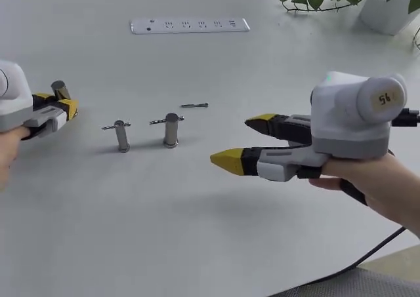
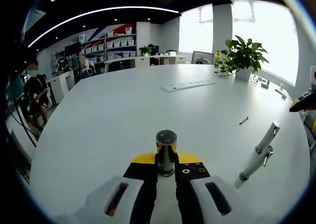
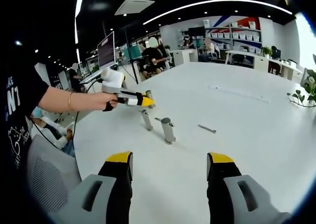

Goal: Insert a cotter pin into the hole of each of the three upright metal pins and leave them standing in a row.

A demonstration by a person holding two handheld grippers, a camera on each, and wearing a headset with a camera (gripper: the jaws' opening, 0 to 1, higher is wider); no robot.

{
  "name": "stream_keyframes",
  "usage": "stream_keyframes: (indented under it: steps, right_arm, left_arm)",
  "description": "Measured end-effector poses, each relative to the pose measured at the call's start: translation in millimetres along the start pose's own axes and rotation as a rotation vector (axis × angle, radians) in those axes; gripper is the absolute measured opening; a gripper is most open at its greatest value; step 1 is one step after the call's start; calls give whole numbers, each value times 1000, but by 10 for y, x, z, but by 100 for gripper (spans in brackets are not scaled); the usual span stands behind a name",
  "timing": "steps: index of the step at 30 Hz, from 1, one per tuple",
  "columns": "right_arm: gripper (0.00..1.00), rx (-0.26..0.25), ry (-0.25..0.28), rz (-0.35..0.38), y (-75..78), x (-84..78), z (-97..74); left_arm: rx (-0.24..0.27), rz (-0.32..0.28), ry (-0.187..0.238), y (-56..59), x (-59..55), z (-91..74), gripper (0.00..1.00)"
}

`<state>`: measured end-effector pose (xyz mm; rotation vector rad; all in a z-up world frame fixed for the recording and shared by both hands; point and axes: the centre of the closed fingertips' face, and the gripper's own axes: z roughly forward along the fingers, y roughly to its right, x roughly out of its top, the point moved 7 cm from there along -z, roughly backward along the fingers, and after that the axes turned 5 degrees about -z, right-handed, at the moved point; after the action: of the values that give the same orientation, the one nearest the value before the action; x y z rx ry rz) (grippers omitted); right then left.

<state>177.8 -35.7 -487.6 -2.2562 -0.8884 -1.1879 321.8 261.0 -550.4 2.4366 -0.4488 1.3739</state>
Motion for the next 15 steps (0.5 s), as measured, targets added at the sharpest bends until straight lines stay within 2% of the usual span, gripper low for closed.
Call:
stream_keyframes:
  steps: [5,15]
  right_arm:
    - [57,-4,2,4,-3,-2,-15]
    - [56,-7,1,12,-61,-22,-31]
  left_arm:
    - [17,-1,-8,-4,-34,-86,10]
    - [74,-62,-1,15,-192,-361,10]
